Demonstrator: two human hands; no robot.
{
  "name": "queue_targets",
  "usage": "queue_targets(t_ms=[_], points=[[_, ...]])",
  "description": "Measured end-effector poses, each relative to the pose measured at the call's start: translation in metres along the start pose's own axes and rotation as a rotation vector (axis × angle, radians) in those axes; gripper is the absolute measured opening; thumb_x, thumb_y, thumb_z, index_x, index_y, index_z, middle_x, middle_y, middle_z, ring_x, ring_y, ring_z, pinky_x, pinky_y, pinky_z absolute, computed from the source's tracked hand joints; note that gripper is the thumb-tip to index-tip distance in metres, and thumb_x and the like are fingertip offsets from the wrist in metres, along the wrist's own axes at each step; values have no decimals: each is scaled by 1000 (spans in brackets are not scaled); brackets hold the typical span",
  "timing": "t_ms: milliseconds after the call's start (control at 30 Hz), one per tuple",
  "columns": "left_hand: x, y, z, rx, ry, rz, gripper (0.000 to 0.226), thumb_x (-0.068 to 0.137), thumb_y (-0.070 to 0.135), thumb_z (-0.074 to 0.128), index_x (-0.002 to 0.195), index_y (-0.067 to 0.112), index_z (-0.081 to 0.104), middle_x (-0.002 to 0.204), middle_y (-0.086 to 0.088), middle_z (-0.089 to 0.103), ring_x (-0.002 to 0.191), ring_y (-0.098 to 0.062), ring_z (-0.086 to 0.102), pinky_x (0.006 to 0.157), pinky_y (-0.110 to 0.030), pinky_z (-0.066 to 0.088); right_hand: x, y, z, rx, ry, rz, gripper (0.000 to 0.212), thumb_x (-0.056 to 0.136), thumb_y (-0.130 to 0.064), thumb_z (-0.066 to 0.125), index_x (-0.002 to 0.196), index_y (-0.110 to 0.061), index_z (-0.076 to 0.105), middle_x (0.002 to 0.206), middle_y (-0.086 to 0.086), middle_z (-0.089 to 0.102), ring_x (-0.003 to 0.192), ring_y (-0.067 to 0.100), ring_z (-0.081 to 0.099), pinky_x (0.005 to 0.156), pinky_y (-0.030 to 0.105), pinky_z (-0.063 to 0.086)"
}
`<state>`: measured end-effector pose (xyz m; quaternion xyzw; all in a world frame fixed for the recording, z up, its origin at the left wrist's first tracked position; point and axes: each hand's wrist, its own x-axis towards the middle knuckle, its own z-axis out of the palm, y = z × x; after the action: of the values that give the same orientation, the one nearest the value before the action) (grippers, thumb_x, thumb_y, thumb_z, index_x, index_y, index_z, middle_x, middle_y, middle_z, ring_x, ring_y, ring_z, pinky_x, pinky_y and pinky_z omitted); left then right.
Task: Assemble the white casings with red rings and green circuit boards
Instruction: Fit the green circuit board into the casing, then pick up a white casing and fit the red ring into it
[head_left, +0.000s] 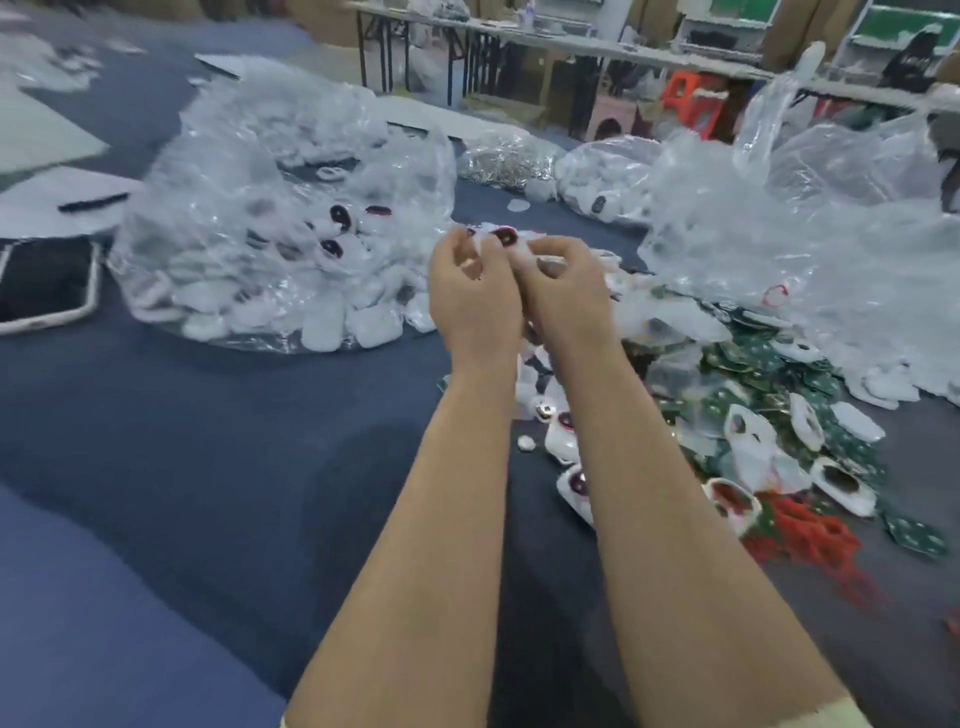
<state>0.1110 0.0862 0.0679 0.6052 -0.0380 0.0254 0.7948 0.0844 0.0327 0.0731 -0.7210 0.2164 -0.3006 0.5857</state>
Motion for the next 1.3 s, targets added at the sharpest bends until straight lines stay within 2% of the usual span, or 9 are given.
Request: queue_targets(t_ms=[67,267,433,533,733,1000,1067,1167,1300], points=[[38,8,-25,-23,124,-11,31,96,12,51,127,5,53,126,-9,57,97,-13,58,79,-10,45,22,-8,52,-4,-43,12,23,85,-15,68,101,-5,54,80,2,61,61,-1,59,52,10,45],[100,3,-61,-28,242,-83,21,93,9,46,113,16,50,125,-6,55,107,-18,58,91,-29,50,56,-12,148,-23,-318,170,47,84,-6,63,128,-5,48,125,17,58,113,30,58,99,42,47],[101,-11,-41,11,234,-67,27,92,6,45,117,9,56,129,-10,53,104,-19,56,70,-6,42,79,10,94,2,-5,3,21,90,0,47,105,-8,58,98,11,65,70,17,67,80,39,56],[84,-16,-14,-5,138,-74,20,92,5,44,107,14,54,123,-10,57,102,-22,57,86,-23,47,100,33,32,-336,237,-50,30,91,-1,43,114,-8,61,111,9,66,101,22,63,90,31,47],[55,-27,31,56,-67,-166,17,92,6,47,103,13,56,117,-13,62,109,-29,58,99,-39,47,119,74,-32,-1123,90,218,40,90,-7,47,130,-7,49,134,16,51,122,35,49,96,38,43],[38,-42,42,59,-146,-225,14,92,7,47,100,14,56,117,-13,63,114,-31,57,97,-38,46,107,80,-33,-907,175,211,38,86,-18,51,123,-11,50,126,11,57,118,32,50,99,41,41],[34,-44,43,53,-155,-230,14,92,7,48,100,15,56,117,-13,63,114,-29,57,97,-36,46,103,75,-38,-754,132,193,12,82,-23,54,90,-15,58,94,5,62,95,27,55,82,34,45],[26,-47,44,74,-172,-218,14,92,7,48,101,15,56,111,-9,62,104,-23,58,97,-34,46,92,67,-52,-536,120,49,39,87,-21,56,54,-17,34,55,-3,35,57,14,34,60,28,28],[6,-46,49,87,-205,-210,12,95,12,47,103,13,56,108,-9,63,94,-19,59,91,-34,49,64,49,-73,-379,183,-92,12,95,-21,55,86,-14,61,78,-3,59,73,11,55,72,27,44]])
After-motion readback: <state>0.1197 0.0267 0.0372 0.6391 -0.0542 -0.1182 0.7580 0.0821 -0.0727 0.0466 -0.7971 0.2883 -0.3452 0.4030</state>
